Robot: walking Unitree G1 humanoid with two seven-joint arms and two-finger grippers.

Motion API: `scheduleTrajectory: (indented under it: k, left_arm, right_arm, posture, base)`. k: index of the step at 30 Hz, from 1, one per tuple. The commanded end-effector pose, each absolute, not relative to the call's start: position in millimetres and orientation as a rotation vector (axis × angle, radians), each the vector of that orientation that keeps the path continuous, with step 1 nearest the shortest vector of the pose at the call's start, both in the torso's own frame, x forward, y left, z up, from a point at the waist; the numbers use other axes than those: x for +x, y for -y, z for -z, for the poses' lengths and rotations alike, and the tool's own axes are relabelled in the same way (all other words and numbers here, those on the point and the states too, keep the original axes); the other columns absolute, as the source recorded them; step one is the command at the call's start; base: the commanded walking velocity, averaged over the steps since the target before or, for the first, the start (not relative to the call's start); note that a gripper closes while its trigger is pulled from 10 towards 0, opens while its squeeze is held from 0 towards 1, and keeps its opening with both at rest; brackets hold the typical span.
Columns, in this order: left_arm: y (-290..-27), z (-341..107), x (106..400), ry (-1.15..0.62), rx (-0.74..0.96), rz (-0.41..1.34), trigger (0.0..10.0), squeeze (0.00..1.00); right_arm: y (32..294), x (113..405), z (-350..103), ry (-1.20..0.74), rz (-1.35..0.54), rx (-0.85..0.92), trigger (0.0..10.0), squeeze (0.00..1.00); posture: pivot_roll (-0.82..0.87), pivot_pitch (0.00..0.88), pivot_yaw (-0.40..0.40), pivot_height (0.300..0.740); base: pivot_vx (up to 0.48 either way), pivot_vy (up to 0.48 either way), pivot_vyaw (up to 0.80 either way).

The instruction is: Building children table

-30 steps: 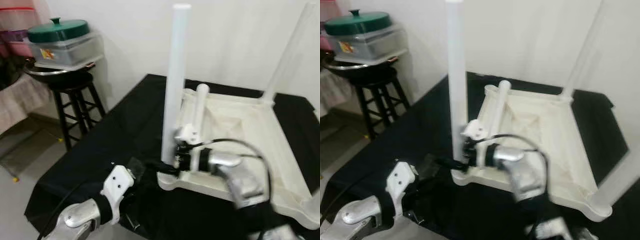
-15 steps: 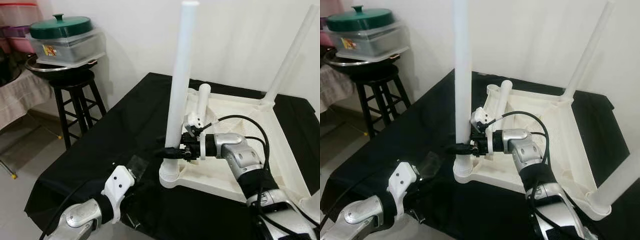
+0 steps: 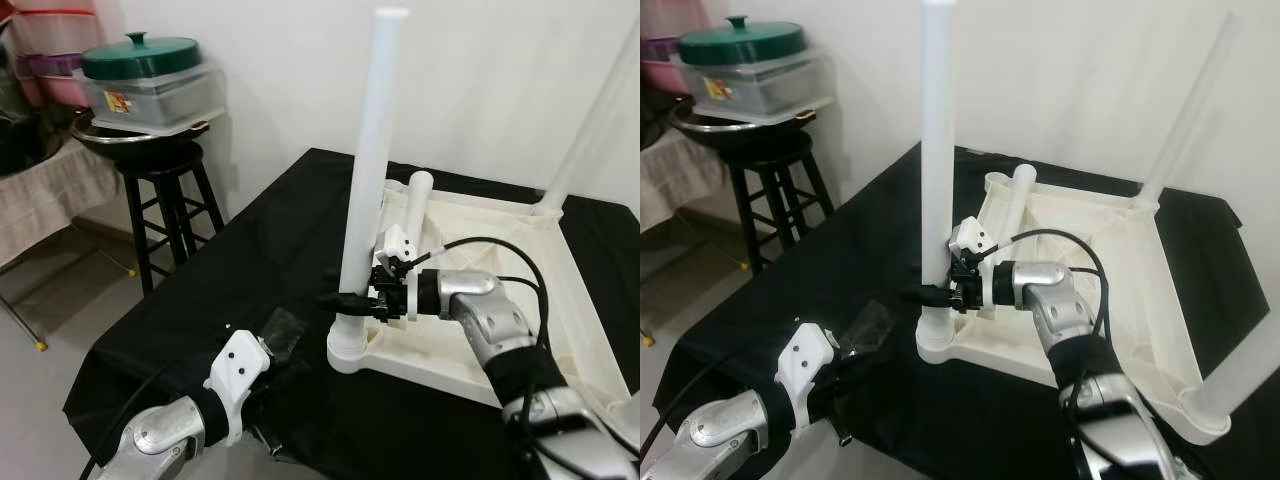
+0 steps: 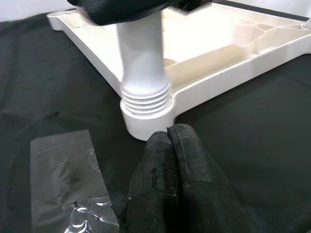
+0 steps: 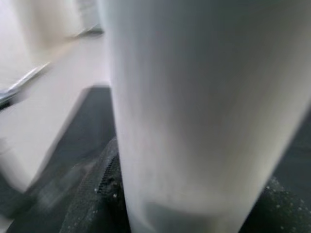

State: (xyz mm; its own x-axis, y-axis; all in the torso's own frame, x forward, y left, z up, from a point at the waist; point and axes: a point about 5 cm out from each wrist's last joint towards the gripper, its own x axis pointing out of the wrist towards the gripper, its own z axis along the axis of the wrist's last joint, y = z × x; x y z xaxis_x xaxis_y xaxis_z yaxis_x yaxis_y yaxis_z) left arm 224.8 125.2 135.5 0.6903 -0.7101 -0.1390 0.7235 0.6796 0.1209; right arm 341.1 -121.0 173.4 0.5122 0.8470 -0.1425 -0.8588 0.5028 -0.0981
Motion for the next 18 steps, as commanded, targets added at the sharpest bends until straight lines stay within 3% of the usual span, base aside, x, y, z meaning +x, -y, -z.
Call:
scheduleTrajectory:
  k: [1,2,3,4,17,18]
  left_arm:
    - [-127,-139,222,-0.078,0.172,0.817,10.0,0.0]
    - [-129,-140,221,-0.079,0.171,0.818,10.0,0.0]
    - [-129,-140,221,-0.079,0.171,0.818,10.0,0.0]
    - [-130,-140,220,-0.082,0.171,0.822,10.0,0.0]
    - [-131,-140,220,-0.091,0.177,0.838,10.0,0.0]
    - [-132,-140,220,-0.092,0.178,0.834,10.0,0.0]
  right_arm:
    - [114,322,-136,-0.216,-0.711,-0.142,0.0,0.0]
    - [106,304,-125,-0.254,-0.542,-0.081,0.0,0.0]
    - [106,304,-125,-0.254,-0.542,-0.081,0.0,0.0]
    - [91,284,-111,-0.304,-0.524,-0.122,0.0,0.0]
    - [100,289,-117,-0.261,-0.388,-0.15,0.0,0.0]
    - [99,291,-120,-0.255,-0.429,-0.12,10.0,0.0]
  posture:
    - [0.09,0.0,-0.04,0.74]
    - [0.09,0.0,-0.038,0.74]
    - [0.09,0.0,-0.038,0.74]
    - [0.09,0.0,-0.03,0.74]
    - [0.1,0.0,-0.026,0.74]
    - [0.09,0.0,-0.021,0.74]
  base:
    - [0.0,0.0,0.0]
    - [0.0,0.0,0.0]
    - [0.0,0.0,0.0]
    - [0.0,0.0,0.0]
    - [0.0,0.0,0.0]
    - [0.0,0.0,0.0]
